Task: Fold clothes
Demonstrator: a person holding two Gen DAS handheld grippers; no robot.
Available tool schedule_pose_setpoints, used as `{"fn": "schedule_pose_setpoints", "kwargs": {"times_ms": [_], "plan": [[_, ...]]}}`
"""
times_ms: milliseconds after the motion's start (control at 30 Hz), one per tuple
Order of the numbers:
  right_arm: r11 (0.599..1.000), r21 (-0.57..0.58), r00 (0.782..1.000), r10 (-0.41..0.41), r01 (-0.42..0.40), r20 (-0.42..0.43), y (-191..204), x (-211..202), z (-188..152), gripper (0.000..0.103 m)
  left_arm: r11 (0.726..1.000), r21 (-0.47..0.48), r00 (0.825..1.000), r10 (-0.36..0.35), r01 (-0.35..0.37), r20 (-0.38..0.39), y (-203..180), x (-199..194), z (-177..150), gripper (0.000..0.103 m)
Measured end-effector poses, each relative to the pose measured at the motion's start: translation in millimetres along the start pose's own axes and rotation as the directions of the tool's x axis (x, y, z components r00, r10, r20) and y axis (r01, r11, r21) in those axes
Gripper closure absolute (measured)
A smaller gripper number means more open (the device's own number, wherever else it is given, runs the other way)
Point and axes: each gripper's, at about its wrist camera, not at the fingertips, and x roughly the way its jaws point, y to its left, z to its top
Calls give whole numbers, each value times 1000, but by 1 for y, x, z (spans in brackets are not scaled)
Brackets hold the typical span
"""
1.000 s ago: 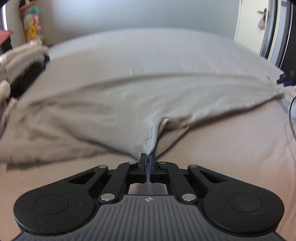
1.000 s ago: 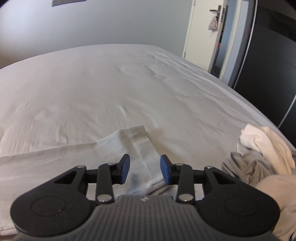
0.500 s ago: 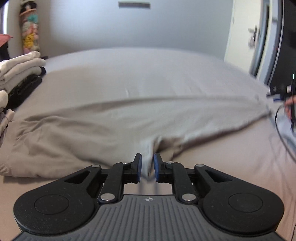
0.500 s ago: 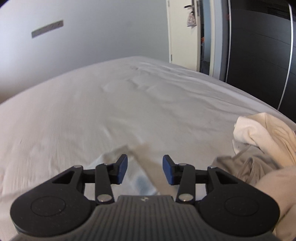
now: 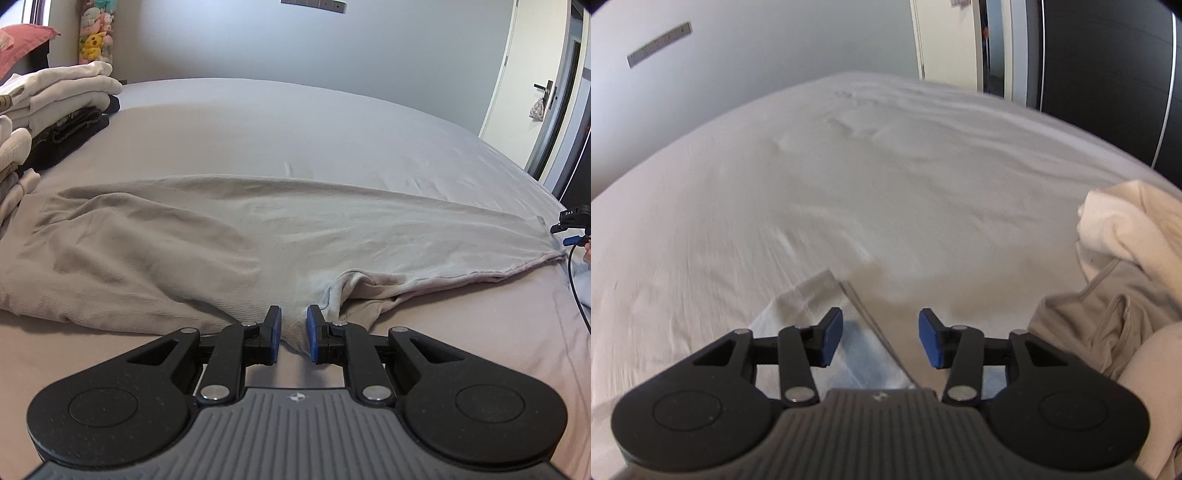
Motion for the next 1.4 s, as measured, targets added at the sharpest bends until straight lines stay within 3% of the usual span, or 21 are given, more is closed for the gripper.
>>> {"fn": "schedule_pose_setpoints", "kwargs": {"times_ms": [167,367,633,667,800,1067,1233,1400], "plan": [[999,19,995,-42,44,-92,-3,8,-6,33,1000,12,1000,6,-5,-28,-2,4,-2,86],[999,-13,989,-38,36,-141,0,12,-7,32,1000,27,997,11,-9,-82,-2,9,-4,85],[996,65,987,69,-60,-144,-9,9,-8,69,999,42,996,15,-11,-83,-4,10,-5,85],[992,93,986,93,-80,-139,-11,9,-8,80,999,42,996,15,-12,-83,-4,10,-5,85],[978,161,983,154,-136,-105,-18,6,-6,86,999,43,997,16,-12,-82,-4,10,-5,85],[956,198,976,218,-218,18,-13,-27,2,88,999,46,997,17,-13,-79,-5,8,-3,85],[926,217,951,296,-310,92,12,-67,14,88,999,39,998,4,-1,-70,-4,-1,1,84],[860,211,885,444,-465,140,62,-121,19,89,999,33,1000,-20,21,-19,1,-23,12,81]]}}
